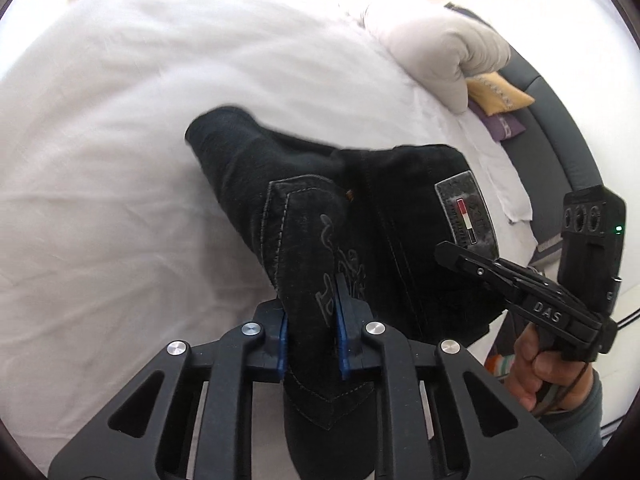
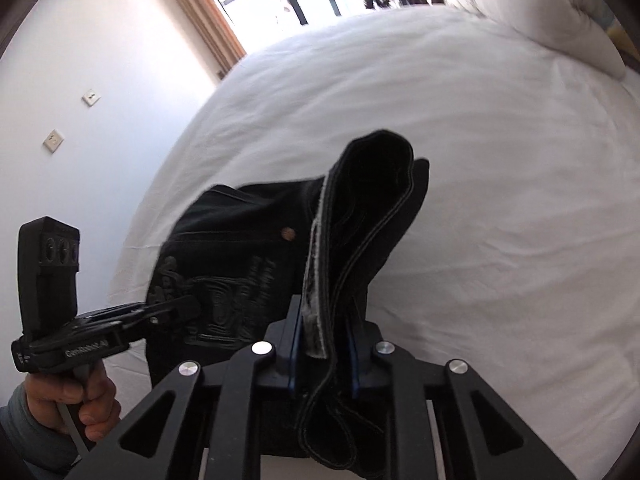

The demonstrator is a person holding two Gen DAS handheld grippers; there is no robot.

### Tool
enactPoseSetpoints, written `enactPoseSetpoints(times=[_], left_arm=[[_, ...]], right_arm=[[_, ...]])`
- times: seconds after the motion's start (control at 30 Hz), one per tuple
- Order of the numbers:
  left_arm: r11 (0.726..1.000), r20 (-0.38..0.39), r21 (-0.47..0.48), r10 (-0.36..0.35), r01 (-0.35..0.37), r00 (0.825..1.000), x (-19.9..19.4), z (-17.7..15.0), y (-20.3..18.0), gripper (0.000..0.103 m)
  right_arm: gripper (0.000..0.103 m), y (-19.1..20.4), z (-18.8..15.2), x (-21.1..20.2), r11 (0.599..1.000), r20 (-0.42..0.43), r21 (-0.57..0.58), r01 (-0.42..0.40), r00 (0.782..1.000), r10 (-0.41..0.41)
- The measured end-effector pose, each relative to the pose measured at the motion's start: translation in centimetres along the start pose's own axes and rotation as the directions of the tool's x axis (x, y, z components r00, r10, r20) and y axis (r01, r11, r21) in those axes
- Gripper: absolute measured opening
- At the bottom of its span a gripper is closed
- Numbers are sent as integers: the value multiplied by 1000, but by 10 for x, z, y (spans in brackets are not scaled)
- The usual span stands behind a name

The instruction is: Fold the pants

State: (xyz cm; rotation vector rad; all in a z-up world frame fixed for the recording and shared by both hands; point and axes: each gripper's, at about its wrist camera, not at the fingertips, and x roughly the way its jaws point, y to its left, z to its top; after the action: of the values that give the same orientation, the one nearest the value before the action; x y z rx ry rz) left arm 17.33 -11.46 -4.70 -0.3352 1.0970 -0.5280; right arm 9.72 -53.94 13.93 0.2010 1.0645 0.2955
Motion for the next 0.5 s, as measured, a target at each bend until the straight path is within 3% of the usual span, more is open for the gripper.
enactPoseSetpoints(times=[0.1, 0.27, 0.5], left_arm=[[1000, 51, -4, 17, -17, 999, -34, 17, 12, 16], [994, 122, 38, 99, -104, 988, -77, 53, 39, 16], [979, 99, 44, 192, -197, 976, -60, 82, 89, 16]], right_arm=[[20, 27, 14, -9, 999, 28, -43, -21, 999, 22], [19, 55, 47, -6, 996, 75, -63, -71, 994, 76], [19, 72, 77, 55, 992, 51, -45, -117, 991, 120]])
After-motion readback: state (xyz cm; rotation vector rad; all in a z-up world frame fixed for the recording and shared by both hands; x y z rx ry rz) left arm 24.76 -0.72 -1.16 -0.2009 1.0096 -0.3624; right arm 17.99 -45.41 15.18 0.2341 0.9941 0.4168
